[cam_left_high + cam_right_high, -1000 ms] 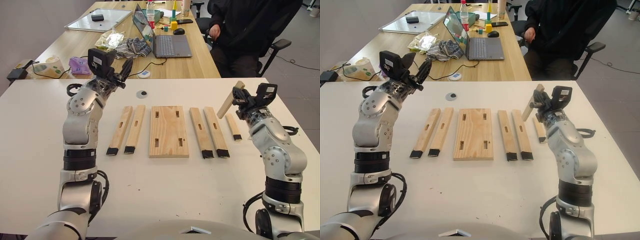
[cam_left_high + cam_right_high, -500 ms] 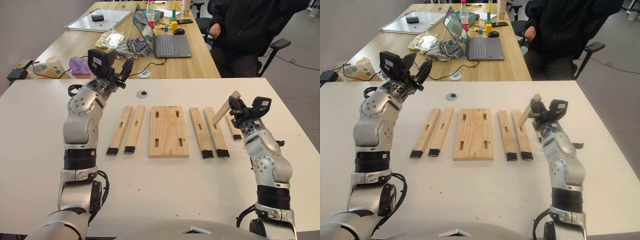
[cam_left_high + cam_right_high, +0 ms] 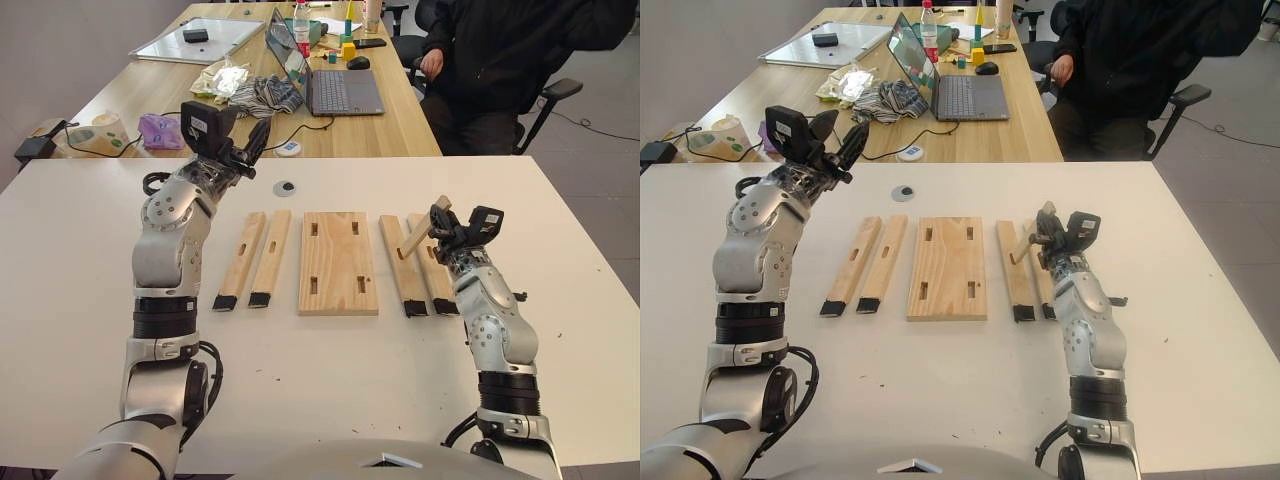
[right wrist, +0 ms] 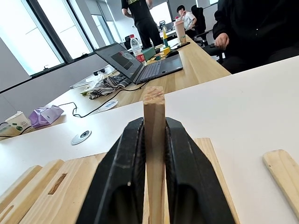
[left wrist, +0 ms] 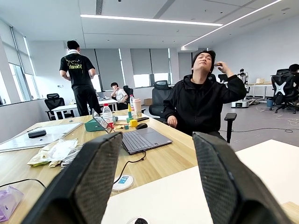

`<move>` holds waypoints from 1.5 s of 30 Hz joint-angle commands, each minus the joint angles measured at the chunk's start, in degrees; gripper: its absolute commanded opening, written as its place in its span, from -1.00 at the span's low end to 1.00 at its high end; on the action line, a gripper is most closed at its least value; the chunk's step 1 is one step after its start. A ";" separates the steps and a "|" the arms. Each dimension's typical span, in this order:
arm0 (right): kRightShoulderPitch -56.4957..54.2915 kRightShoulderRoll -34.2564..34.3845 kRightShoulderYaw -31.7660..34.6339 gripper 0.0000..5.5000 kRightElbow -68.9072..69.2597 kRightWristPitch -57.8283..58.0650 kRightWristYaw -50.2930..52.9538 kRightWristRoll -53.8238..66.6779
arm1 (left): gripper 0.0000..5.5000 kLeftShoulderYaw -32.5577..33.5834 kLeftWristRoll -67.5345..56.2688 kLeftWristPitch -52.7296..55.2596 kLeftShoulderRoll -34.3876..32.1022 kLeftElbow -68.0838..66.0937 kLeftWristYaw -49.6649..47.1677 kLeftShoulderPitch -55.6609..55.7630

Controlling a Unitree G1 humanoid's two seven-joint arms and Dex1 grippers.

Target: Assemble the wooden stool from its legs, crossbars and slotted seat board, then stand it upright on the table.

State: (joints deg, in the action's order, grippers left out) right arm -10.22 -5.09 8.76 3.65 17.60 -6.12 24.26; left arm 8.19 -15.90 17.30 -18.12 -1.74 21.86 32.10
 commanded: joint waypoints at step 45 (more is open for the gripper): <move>10.95 -1.77 -10.02 -0.85 -18.97 -24.04 -3.40 -19.56 | -0.24 -9.70 -6.92 7.63 8.87 -0.04 7.97 10.09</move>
State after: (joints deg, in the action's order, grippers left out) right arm -3.20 -7.20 -0.72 -8.87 -11.67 -9.71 6.58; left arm -0.31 -21.63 23.12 -10.79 -2.71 29.01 40.22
